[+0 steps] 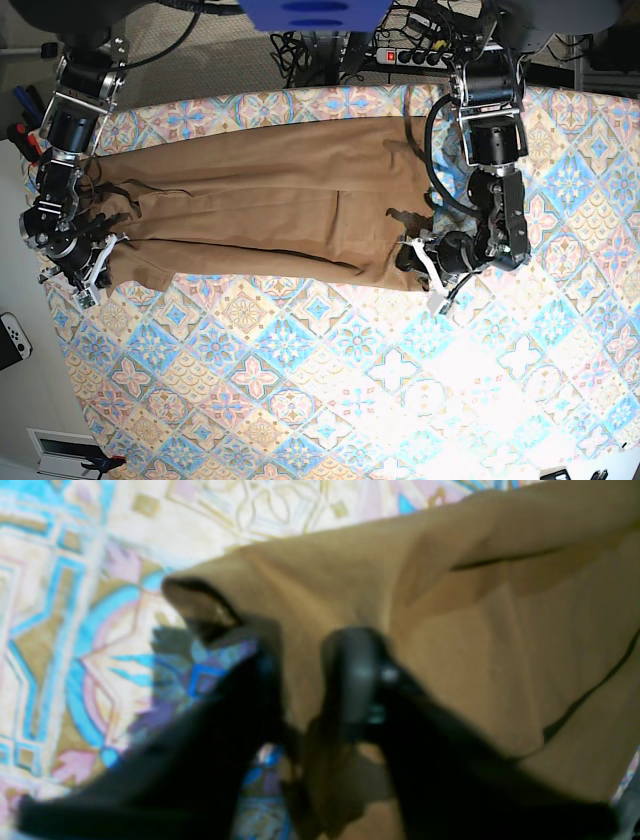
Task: Layout the t-shirt on the table in an organized manner, then fold the t-shirt properly
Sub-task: 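Move the left gripper along the shirt and grasp its long edge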
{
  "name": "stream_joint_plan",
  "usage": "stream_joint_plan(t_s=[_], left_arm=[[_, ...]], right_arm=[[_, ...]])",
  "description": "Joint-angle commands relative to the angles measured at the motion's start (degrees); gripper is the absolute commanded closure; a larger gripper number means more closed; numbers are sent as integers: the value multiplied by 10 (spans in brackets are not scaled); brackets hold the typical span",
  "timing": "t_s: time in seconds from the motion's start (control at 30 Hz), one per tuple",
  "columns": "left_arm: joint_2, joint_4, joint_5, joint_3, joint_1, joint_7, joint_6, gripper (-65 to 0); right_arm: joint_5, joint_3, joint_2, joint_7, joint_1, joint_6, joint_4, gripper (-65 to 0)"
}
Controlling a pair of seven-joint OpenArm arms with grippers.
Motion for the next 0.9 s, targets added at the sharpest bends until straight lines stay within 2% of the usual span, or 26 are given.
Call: stream_joint_plan(t_s=[0.0,0.37,0.63,0.77,0.87], left_arm=[[0,6,-4,0,-11,3,-1,0],[-9,13,-10,0,0,7,-1,0],[-9,188,-5,0,77,8,-1,0],[-11,231,-4,0,106,8,-1,0],[-12,258,-4,0,126,8,-1,0]], right_arm=[[5,2,12,11,14,-1,12,0],[5,6,12,11,13,-1,45,0],[6,7,11,11,12,-1,89,0],[8,8,10,11,10,-1,90,0],[6,32,-6,11,-6,-1,95,0]])
